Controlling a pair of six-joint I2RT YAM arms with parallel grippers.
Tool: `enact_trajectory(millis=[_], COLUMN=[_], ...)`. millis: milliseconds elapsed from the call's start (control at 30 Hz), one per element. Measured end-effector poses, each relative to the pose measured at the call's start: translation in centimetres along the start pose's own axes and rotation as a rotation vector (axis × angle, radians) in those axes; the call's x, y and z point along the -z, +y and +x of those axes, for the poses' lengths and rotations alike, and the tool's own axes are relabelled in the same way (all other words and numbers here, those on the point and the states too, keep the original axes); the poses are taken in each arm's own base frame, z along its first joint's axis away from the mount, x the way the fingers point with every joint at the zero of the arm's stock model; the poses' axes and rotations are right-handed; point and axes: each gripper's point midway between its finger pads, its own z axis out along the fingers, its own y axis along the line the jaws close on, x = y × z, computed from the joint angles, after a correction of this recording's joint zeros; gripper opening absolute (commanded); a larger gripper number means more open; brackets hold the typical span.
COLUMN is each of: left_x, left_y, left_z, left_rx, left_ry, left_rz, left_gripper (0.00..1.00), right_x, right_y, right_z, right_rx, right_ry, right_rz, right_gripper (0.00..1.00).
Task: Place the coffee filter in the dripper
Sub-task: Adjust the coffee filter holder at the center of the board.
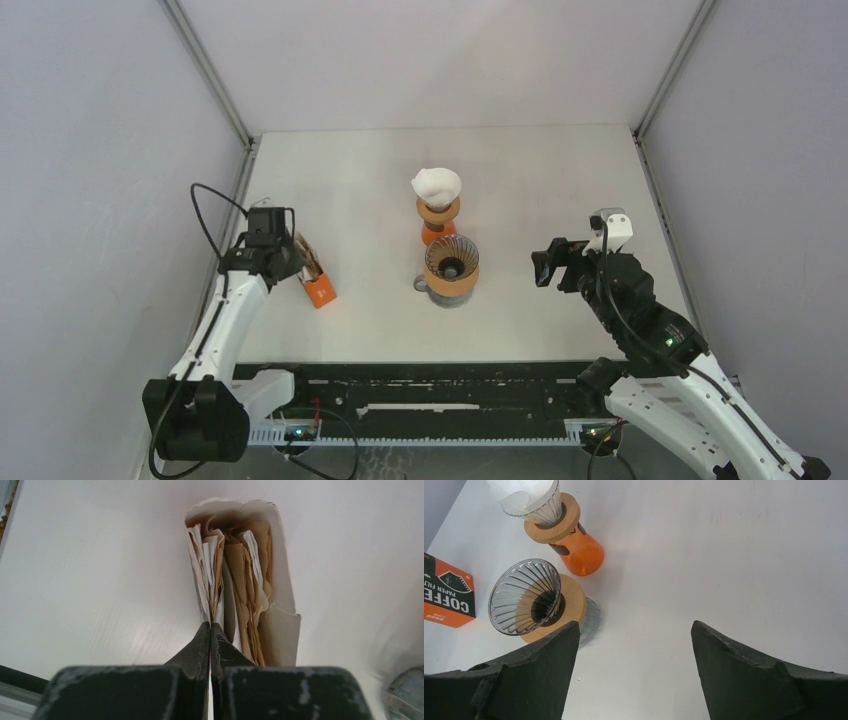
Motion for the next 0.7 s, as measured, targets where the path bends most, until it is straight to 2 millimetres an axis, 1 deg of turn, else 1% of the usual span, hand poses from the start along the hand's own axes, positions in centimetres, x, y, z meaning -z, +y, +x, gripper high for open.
enact_trajectory(millis=[200, 233, 433, 567, 633, 700], left_x=[0.1, 0.2, 0.4, 0.3, 0.4, 0.5], left_y=[-0.6, -0.6, 0.2, 0.8, 1.0, 1.2], left_z=[-0.5, -0.5, -0.7, -0.3, -0.2, -0.1], left_rx=[-0.169, -0.195, -0.278, -0.295, -0.298, -0.298], left_ry=[0.049, 0.056, 0.08, 0.102, 0.109, 0.115], left_rz=[0.039, 0.041, 0.011, -0.017, -0.028, -0.038], left_gripper=[0.01, 0.02, 0.14, 0.24, 0.32, 0.34], right_x=[0.0, 0.0, 0.0, -0.1, -0.1, -0.2], right_y=[0.0, 0.0, 0.0, 0.0, 0.0, 0.0], right_z=[0.0, 0.0, 0.0, 0.1, 0.1, 0.1], right_rx=[0.0, 0.0, 0.0, 0.001, 0.002, 0.003], right_ry=[0.0, 0.0, 0.001, 0.004, 0.006, 0.008], right_rz=[0.0, 0.0, 0.001, 0.001, 0.001, 0.002], right_gripper=[0.9, 0.9, 0.9, 0.9, 0.9, 0.9])
